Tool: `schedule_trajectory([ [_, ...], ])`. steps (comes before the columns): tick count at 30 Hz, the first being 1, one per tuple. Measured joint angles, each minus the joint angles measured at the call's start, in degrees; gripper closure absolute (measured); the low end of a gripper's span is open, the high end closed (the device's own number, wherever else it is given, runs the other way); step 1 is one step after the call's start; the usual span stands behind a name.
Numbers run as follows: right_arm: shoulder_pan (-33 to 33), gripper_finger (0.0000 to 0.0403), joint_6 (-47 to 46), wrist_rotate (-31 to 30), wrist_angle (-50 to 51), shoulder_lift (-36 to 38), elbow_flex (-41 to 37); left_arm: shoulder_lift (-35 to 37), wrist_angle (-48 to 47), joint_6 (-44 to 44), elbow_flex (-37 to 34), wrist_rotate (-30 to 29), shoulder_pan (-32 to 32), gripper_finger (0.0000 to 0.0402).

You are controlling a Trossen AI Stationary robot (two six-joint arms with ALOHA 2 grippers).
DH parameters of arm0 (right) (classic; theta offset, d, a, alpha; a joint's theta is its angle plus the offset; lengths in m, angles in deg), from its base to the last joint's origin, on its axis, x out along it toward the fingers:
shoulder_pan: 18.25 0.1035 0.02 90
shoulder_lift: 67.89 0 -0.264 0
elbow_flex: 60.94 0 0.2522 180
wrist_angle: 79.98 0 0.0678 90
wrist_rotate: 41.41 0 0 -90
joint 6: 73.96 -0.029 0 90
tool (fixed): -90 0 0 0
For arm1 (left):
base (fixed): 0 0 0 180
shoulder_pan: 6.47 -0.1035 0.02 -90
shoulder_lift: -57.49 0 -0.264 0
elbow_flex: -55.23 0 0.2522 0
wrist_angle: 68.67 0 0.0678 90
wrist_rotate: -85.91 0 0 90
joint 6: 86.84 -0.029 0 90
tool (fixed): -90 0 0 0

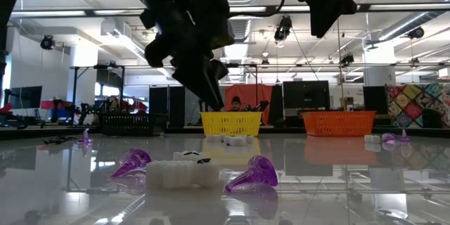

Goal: Sort Halloween decoration
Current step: Put the white skeleton toy into the black basket

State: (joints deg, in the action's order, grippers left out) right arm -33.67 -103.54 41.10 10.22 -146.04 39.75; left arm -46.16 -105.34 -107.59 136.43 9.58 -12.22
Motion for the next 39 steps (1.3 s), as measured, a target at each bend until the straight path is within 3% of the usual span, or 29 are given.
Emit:
schedule_trajectory([
  [39,0.0,0.0303,-3.5,0.2,-0.1,0.0,0.0,-12.1,4.8,0.3,3.8,-0.1,1.9,0.0308],
])
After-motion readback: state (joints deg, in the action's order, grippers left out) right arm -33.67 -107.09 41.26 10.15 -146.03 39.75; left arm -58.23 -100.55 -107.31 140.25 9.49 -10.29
